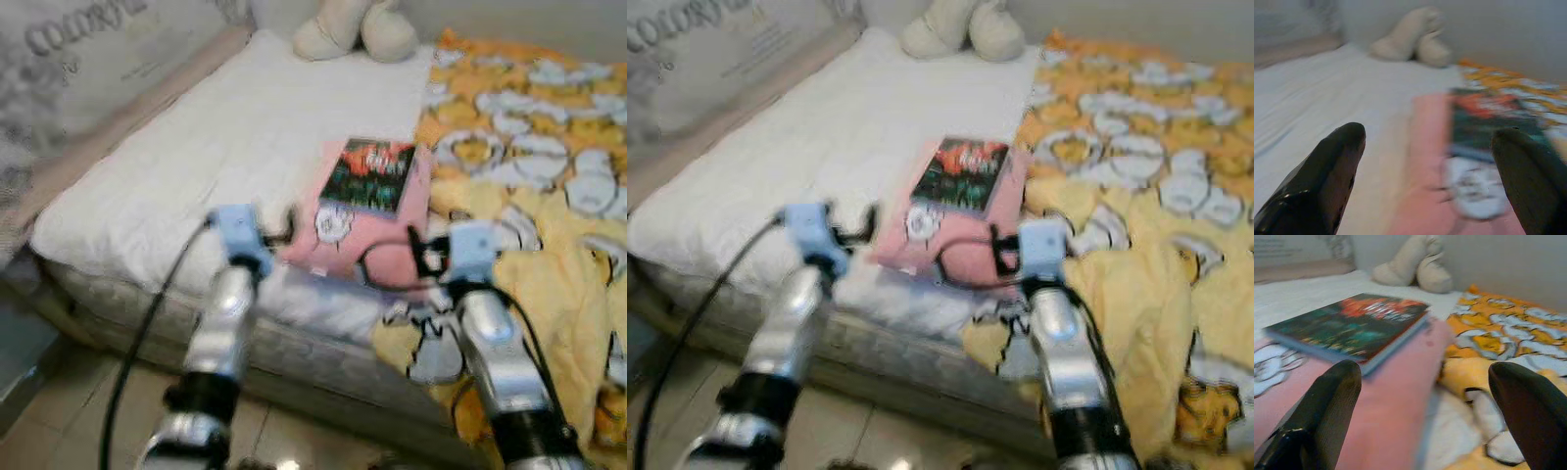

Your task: Clean up the room

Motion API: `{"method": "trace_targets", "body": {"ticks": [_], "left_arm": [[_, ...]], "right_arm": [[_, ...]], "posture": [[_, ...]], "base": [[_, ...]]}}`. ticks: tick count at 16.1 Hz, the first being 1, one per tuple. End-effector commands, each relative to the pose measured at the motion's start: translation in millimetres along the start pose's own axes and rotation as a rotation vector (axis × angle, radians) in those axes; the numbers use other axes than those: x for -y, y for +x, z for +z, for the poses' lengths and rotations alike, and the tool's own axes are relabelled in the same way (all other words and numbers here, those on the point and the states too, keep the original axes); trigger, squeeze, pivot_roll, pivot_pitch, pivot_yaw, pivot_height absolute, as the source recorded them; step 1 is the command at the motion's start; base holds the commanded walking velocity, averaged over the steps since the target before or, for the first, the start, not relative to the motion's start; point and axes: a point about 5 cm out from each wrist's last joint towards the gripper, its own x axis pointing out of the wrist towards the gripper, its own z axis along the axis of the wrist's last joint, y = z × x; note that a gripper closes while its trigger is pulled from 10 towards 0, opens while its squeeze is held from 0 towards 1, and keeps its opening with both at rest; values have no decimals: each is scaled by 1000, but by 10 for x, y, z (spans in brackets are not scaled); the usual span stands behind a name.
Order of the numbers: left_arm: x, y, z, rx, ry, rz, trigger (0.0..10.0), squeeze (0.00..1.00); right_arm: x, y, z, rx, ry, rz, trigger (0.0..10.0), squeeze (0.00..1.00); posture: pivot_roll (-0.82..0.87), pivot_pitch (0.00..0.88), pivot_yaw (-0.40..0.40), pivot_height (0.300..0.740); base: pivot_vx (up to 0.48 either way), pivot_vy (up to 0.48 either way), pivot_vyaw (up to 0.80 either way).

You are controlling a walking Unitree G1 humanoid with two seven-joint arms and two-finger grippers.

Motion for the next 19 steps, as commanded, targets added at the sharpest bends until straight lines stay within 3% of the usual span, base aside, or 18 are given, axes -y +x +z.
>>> {"method": "trace_targets", "body": {"ticks": [1,4,8,14,19], "left_arm": [[97,32,39,9,26,-71,10000,0],[55,55,-5,-23,41,-91,10000,0],[-57,61,-33,-40,26,-64,10000,0],[-33,128,-30,-46,61,-60,10000,0],[-53,82,27,5,61,104,10000,0]], "right_arm": [[77,24,144,77,-8,-55,10000,0],[-2,9,84,42,-24,-57,10000,0],[-59,11,94,57,-5,-33,10000,0],[-73,-1,65,63,-1,-22,10000,0],[-106,53,86,59,6,40,10000,0]], "posture": [[-258,0,60,736],[-263,0,84,736],[-257,0,77,736],[-271,0,86,736],[-253,0,67,736]], "base": [[0,-442,669],[102,-104,0],[0,0,-767],[0,400,-765],[52,78,0]]}}
